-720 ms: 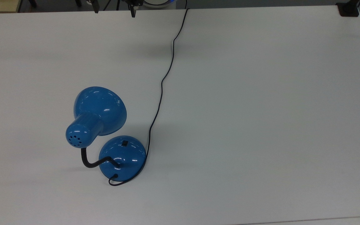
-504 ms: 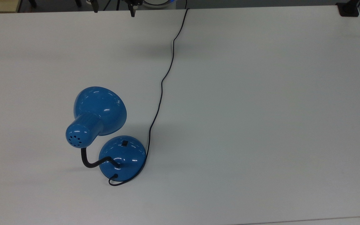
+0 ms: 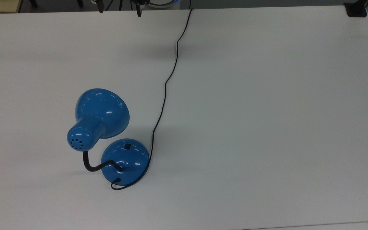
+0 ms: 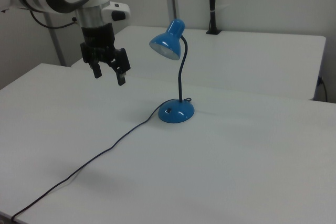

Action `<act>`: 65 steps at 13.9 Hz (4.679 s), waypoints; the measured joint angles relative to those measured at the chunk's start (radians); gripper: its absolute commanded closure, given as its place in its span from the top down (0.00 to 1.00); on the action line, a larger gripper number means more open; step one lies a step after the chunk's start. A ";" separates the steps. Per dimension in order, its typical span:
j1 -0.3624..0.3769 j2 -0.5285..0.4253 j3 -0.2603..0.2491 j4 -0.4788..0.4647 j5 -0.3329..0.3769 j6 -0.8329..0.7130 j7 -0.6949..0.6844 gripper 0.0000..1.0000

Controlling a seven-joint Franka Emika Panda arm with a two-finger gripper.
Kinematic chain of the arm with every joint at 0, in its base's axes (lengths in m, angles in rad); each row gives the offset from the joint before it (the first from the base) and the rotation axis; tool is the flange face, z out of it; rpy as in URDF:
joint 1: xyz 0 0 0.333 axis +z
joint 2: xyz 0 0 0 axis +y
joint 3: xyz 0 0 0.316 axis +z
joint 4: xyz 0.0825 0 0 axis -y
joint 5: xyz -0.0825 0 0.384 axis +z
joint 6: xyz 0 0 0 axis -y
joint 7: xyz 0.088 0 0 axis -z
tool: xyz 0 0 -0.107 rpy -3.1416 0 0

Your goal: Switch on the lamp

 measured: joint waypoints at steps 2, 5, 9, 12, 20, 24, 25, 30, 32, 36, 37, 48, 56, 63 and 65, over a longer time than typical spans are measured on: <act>0.000 0.000 -0.002 0.001 0.000 0.000 0.000 1.00; 0.003 0.000 -0.018 0.001 0.000 0.000 -0.001 1.00; 0.007 0.010 -0.043 0.001 0.000 0.000 -0.035 0.50; 0.014 0.018 -0.043 0.001 0.000 0.000 -0.063 0.00; 0.023 0.124 -0.043 -0.002 0.050 0.225 -0.149 0.00; 0.032 0.223 -0.043 -0.004 0.050 0.397 -0.204 0.00; 0.035 0.248 -0.043 -0.005 0.050 0.435 -0.205 0.00; 0.054 0.342 -0.043 -0.090 0.081 0.755 -0.195 0.00; 0.062 0.338 -0.044 -0.166 0.082 0.871 -0.190 0.00; 0.059 0.334 -0.036 -0.269 0.086 1.093 -0.125 0.00; 0.058 0.340 -0.036 -0.268 0.089 1.108 -0.119 0.00; 0.054 0.561 -0.036 -0.048 0.159 1.139 -0.115 0.00; 0.054 0.616 -0.036 -0.004 0.159 1.140 -0.115 0.00; 0.054 0.613 -0.039 0.015 0.159 1.141 -0.115 0.00; 0.053 0.580 -0.040 0.011 0.159 1.140 -0.115 0.00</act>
